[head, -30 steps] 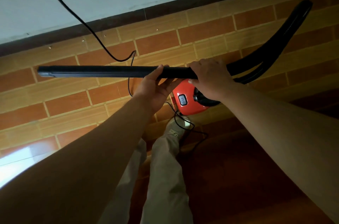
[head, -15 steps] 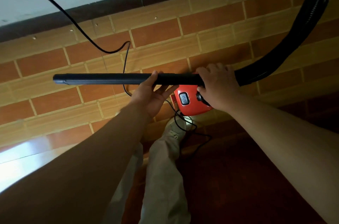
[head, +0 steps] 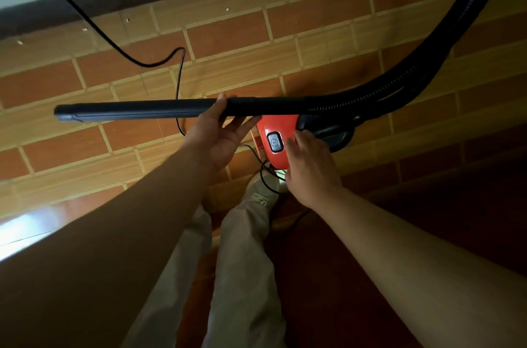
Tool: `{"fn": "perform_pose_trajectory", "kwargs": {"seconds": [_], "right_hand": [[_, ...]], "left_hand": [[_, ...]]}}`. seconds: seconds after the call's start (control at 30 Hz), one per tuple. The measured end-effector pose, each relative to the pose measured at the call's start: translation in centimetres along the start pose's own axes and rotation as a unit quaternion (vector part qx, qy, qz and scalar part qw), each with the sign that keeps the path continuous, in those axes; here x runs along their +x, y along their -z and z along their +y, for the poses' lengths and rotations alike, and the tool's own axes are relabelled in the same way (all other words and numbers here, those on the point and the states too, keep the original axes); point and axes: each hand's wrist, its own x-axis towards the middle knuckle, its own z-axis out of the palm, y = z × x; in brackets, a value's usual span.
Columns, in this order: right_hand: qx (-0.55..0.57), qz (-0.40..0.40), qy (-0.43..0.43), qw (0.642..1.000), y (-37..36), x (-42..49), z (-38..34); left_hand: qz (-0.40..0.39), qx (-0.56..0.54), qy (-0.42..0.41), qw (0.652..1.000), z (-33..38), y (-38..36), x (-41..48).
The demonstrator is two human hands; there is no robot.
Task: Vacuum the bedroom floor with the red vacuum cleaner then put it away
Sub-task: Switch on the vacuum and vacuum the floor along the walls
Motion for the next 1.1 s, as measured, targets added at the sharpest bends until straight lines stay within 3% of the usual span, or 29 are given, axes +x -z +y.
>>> {"fn": "perform_pose_trajectory", "kwargs": {"seconds": [0.37, 0.8, 1.1], "right_hand": [[-0.094, 0.004, -0.054, 0.994, -0.6, 4.3, 0.9], [-0.027, -0.017, -0.120, 0.992, -2.8, 7.5, 1.6], [-0.058, -0.050, -0.183, 0.980, -3.1, 8.4, 0.6]], "left_hand": [[0.003, 0.005, 0.001, 1.000, -0.4, 1.5, 1.7], [-0.006, 0.018, 0.005, 1.000, 1.0, 4.0, 3.6], [-0.007, 0.013, 0.011, 1.000, 0.1, 3.9, 4.2]]}}
